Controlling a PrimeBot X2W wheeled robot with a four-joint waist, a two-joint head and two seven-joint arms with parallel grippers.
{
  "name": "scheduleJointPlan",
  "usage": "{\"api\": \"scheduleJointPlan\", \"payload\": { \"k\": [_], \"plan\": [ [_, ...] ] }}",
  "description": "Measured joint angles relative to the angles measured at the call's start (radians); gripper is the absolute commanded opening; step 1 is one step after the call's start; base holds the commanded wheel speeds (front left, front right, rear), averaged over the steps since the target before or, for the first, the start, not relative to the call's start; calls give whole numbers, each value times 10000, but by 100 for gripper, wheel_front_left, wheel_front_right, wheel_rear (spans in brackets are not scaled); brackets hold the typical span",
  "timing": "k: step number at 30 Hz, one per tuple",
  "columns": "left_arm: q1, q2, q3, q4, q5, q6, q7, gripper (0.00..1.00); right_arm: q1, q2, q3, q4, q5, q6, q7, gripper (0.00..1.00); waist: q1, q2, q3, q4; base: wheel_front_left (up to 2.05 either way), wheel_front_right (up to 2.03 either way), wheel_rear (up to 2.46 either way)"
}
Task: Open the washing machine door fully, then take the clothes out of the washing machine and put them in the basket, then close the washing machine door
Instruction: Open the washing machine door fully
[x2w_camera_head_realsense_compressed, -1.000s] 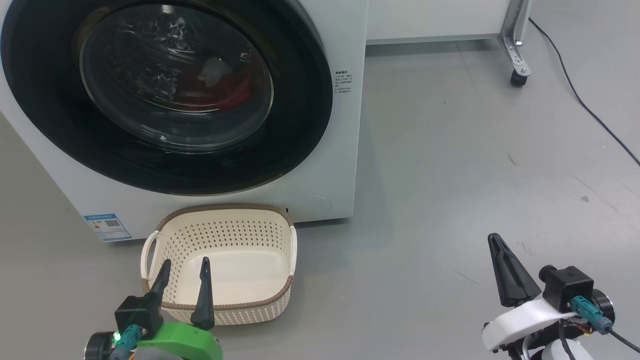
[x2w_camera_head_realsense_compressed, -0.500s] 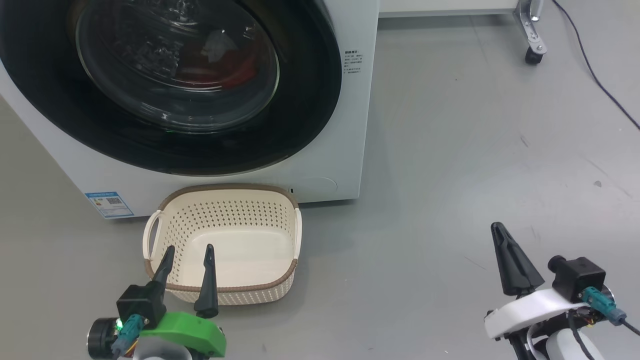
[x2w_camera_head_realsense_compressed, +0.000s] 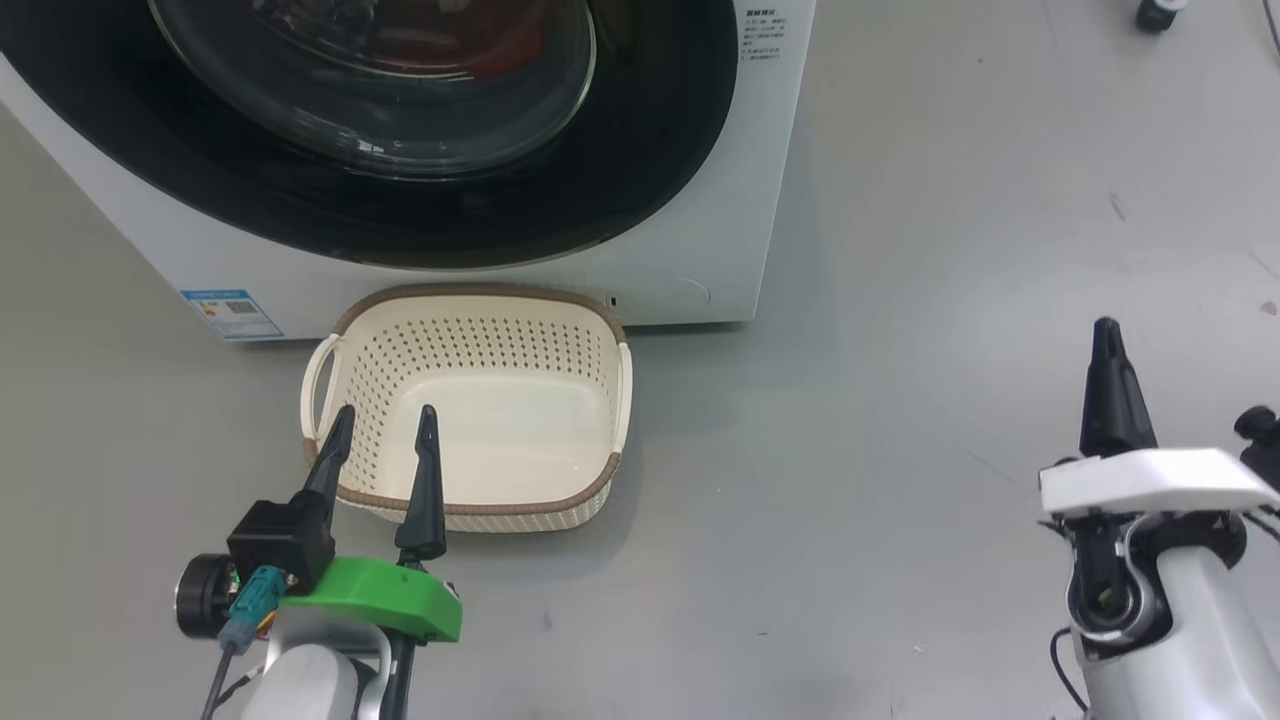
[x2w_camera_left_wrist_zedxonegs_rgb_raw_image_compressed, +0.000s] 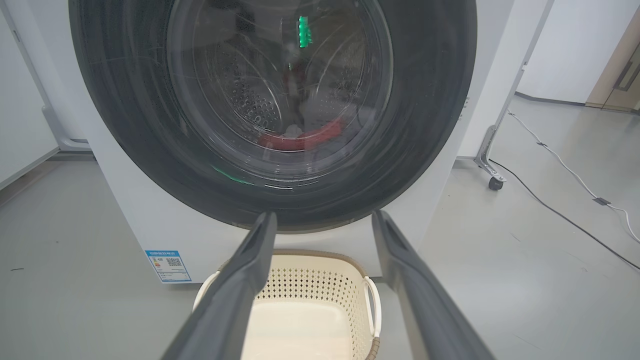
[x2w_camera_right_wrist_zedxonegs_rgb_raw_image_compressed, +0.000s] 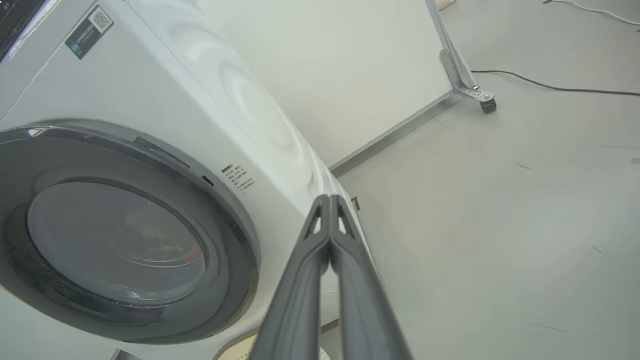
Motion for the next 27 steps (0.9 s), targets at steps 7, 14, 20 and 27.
{"api": "scheduleJointPlan", "payload": {
  "k": [7, 14, 20, 27],
  "plan": [
    [-398, -21, -104, -222, 33, 0, -2, 100, -1544, 54, -397, 17, 2872, 46, 1325, 0, 0, 0, 690, 232, 0, 0, 0],
    [-771, -31, -276, -418, 29, 0, -29, 100, -3052, 42, -637, 105, 4475, 46, 2399, 0, 0, 0, 1287, 410, 0, 0, 0],
    [-1064, -50, -650, -466, -105, 0, -29, 100, -4341, -144, -784, 497, 4832, 46, 3237, 0, 0, 0, 1790, 667, 0, 0, 0],
    [-1337, -59, -1041, -506, -433, 13, -29, 100, -5613, -378, -800, 1198, 5528, 23, 4268, 0, 0, 0, 2168, 1101, 0, 0, 0]
  ]
}}
